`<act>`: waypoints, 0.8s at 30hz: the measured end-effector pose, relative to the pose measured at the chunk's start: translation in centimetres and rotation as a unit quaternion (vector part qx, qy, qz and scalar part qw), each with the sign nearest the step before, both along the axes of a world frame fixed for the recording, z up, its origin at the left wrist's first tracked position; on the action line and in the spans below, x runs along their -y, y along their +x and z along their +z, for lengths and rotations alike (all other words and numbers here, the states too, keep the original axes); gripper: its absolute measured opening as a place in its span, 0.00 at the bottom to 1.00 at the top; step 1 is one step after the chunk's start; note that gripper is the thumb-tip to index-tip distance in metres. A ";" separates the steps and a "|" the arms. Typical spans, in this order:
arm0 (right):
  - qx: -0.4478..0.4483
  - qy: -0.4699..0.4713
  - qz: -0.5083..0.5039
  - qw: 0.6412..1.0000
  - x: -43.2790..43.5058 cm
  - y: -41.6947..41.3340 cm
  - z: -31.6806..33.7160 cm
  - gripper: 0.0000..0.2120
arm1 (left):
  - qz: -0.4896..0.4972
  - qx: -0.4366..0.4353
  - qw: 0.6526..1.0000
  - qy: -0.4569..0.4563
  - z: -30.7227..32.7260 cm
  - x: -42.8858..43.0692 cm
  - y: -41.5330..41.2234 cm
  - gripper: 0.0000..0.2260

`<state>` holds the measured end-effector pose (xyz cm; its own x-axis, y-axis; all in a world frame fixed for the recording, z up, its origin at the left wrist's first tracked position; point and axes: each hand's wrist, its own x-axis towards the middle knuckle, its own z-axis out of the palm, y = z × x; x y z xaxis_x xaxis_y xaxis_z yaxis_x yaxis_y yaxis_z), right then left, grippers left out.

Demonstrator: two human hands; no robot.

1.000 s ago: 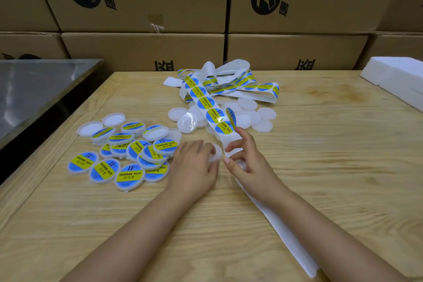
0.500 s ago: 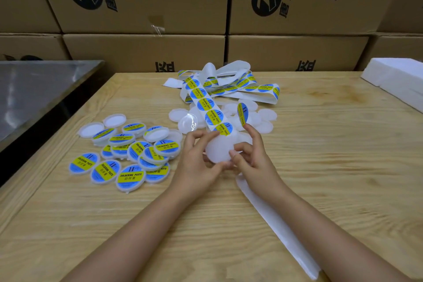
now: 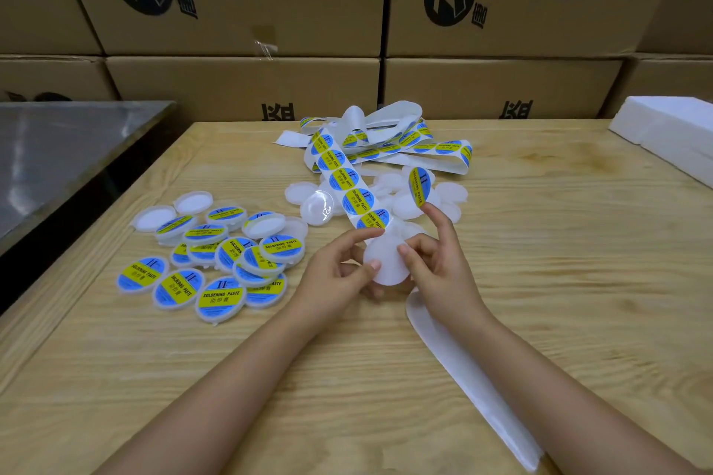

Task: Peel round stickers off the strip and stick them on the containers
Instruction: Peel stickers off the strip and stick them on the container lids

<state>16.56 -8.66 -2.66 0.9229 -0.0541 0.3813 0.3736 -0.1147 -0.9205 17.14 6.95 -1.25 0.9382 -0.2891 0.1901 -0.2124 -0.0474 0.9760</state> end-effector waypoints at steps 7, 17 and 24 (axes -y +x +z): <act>-0.017 0.004 0.009 1.000 -0.2 0.1 -0.1 0.31 | 0.018 -0.045 0.996 -0.079 -0.1 -0.2 0.4 0.16; 0.018 0.009 -0.020 1.000 0.2 0.5 -0.3 0.31 | -0.024 -0.112 0.986 -0.121 0.3 0.0 0.4 0.14; 0.021 -0.019 0.002 1.000 -0.2 0.4 -0.6 0.36 | -0.023 -0.177 0.960 -0.218 0.2 0.0 0.6 0.14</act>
<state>16.92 -8.48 -3.24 0.9058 -0.0340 0.4223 0.4133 -0.1480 -0.8985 17.69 6.97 -1.01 0.9545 -0.2973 -0.0256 0.1437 0.3828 0.9126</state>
